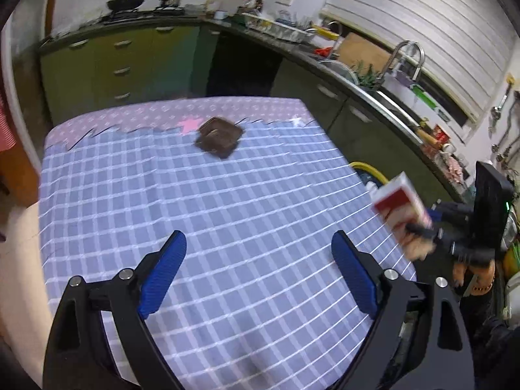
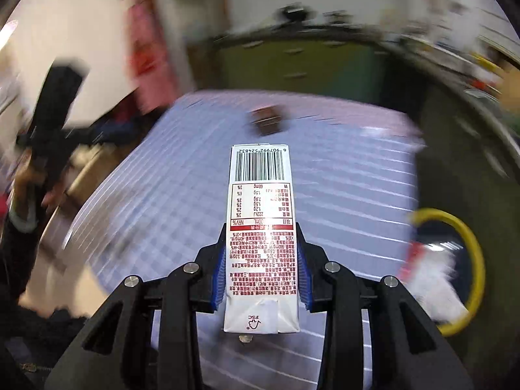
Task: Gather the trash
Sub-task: 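Carry the milk carton over the bin and open the right gripper, then grasp the brown foil tray with the left gripper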
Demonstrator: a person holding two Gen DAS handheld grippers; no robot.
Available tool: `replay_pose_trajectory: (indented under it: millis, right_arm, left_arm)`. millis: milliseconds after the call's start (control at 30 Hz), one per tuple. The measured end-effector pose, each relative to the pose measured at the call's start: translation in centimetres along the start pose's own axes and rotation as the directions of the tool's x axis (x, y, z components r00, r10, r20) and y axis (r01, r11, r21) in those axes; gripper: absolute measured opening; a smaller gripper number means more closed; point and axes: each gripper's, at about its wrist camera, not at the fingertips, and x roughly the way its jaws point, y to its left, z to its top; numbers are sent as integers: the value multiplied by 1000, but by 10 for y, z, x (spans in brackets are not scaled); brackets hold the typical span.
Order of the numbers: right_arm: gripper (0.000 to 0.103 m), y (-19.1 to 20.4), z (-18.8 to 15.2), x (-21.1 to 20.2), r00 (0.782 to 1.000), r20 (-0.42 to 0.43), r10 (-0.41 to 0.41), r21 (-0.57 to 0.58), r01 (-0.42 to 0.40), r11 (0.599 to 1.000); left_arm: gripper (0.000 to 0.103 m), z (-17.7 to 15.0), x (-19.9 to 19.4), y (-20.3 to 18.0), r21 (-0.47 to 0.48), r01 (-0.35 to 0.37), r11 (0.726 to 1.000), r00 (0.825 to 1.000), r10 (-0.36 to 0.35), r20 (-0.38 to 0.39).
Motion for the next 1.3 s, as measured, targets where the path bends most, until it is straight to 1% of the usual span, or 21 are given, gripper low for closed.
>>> replay_pose_trajectory:
  millis: [33,100,200,233,333,433,500,533,633,667,700,733,767,800,833,900,933,1033,1133,1233,1300]
  right_arm:
    - [36,-15,0,-7,999,11,-35,32,35,999]
    - [36,-62,-3,-21,989,27,-142,131,138,982]
    - [36,-118,-10,-26,964,0,-266,240,258,936]
    - [36,-136,-12,-23,955,-24,-295,271,291,918]
    - [36,-179,-20,-7,938,-92,-335,338,346,875]
    - [36,-207,-27,13,924,-151,-352,373,383,845]
    - [36,-227,-32,27,908,-190,-372,400,418,816]
    - [36,-236,-34,33,897,-210,-389,410,442,798]
    - [36,-258,-39,50,880,-258,-400,442,475,761]
    - [36,-261,-41,54,878,-267,-397,447,478,756]
    - [37,-266,-42,59,877,-278,-392,453,480,751]
    - [46,-268,-43,60,873,-285,-396,456,487,745]
    - [51,-270,-42,60,856,-290,-427,452,516,728]
    - [55,-271,-41,57,846,-282,-453,446,533,719]
    - [55,-269,-39,52,844,-264,-468,444,537,717]
    - [56,-257,-35,39,859,-225,-460,453,510,731]
    - [57,-249,-34,33,869,-201,-453,455,492,742]
    - [64,-211,-34,7,896,-112,-429,437,433,789]
    - [64,-170,-37,-10,917,-43,-397,412,378,829]
    - [64,-134,-42,-23,927,7,-375,384,344,857]
    - [67,-118,-46,-31,936,39,-351,379,311,872]
  left_arm:
    - [88,5,3,-4,7,13,1000,1000,-13,10]
    - [88,17,13,-13,30,36,999,999,-37,32]
    - [88,32,26,-22,55,53,997,996,-56,64]
    - [88,38,31,-24,58,57,997,995,-62,81]
    - [89,53,45,-24,52,68,996,991,-73,109]
    - [90,60,57,-22,53,45,998,991,-52,125]
    - [90,62,67,-17,50,25,998,992,-31,118]
    - [90,63,72,-14,46,22,999,993,-27,111]
    - [90,62,81,-5,29,25,999,995,-27,91]
    - [90,62,82,-3,26,25,999,996,-28,86]
    - [90,62,84,-1,25,26,999,996,-28,80]
    - [90,61,85,0,25,25,999,997,-27,77]
    - [90,61,87,1,27,20,999,997,-22,71]
    - [90,61,87,1,32,17,999,997,-19,68]
    - [90,61,87,1,38,14,999,998,-16,65]
    - [90,64,87,0,52,4,999,998,-7,62]
    - [91,66,88,0,64,-4,998,998,1,57]
    - [94,72,93,0,96,-14,995,998,8,56]
    - [95,78,106,1,147,-32,989,998,25,49]
    - [95,83,123,2,204,-22,979,999,16,33]
    - [95,88,137,3,223,-20,975,1000,18,14]
